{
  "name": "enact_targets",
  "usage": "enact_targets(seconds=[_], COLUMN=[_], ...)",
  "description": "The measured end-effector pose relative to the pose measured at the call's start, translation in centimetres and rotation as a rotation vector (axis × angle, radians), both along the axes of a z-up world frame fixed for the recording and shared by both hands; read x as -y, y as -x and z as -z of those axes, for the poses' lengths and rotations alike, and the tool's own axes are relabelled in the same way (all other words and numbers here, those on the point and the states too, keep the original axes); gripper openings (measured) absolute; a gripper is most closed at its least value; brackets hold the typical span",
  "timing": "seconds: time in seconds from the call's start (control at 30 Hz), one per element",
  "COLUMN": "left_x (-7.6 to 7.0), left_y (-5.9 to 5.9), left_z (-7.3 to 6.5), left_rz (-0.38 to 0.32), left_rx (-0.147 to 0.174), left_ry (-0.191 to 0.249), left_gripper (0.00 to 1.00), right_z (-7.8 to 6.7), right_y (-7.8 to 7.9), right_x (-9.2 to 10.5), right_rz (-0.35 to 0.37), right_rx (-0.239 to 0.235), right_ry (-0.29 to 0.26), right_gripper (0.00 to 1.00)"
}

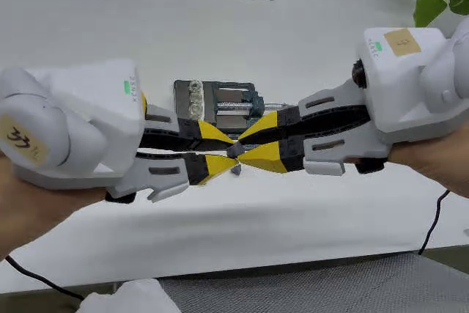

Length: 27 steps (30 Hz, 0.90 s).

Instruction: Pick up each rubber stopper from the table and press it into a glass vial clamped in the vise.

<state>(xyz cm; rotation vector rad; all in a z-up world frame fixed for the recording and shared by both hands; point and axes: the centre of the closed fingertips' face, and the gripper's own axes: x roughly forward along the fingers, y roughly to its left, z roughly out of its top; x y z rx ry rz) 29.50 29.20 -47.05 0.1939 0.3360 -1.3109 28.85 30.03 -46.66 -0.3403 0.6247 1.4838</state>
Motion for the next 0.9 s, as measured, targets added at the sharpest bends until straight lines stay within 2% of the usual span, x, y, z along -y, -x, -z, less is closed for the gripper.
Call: enact_targets(seconds=[0.07, 0.17, 0.23, 0.33, 0.43, 0.5, 0.57, 0.63, 0.7, 0.77, 0.9], left_x=[-0.6, -1.5, -2.1, -3.2, -4.2, -4.9, -5.4, -5.9, -6.3, -6.7, -7.3], left_y=[-0.3, -0.6, -0.8, -1.3, -1.6, -1.9, -2.1, -2.3, -2.6, -2.9, -3.2], left_z=[0.3, 0.5, 0.6, 0.9, 1.1, 1.4, 1.7, 1.6, 1.7, 1.6, 1.9], left_rz=[-0.024, -0.052, -0.077, -0.113, -0.146, -0.159, -0.174, -0.188, -0.206, -0.22, -0.24], left_rx=[-0.007, -0.011, -0.018, -0.019, -0.023, -0.007, -0.008, 0.01, 0.004, 0.026, 0.024], left_ry=[-0.007, -0.004, 0.0, -0.017, -0.01, -0.023, -0.029, -0.026, -0.019, -0.011, -0.005], left_gripper=[0.16, 0.18, 0.2, 0.28, 0.33, 0.36, 0.4, 0.43, 0.47, 0.51, 0.56], right_z=[-0.2, -0.6, -0.8, -1.0, -1.1, -1.1, -0.9, -0.7, -0.5, -0.3, 0.7], right_y=[-0.2, -0.9, -1.6, -2.8, -4.0, -4.9, -6.3, -7.3, -8.1, -8.9, -10.6], right_x=[0.0, 0.0, 0.0, 0.0, -0.1, -0.2, -0.2, -0.5, -0.7, -1.0, -1.4], right_rz=[0.003, 0.018, 0.037, 0.061, 0.078, 0.092, 0.109, 0.114, 0.111, 0.109, 0.098], right_rx=[0.002, 0.007, 0.009, 0.024, 0.028, 0.027, 0.017, 0.021, 0.019, 0.012, 0.024], right_ry=[0.0, -0.007, -0.009, 0.0, 0.012, 0.026, 0.041, 0.058, 0.076, 0.094, 0.145], right_gripper=[0.06, 0.06, 0.06, 0.06, 0.06, 0.06, 0.06, 0.06, 0.06, 0.06, 0.06])
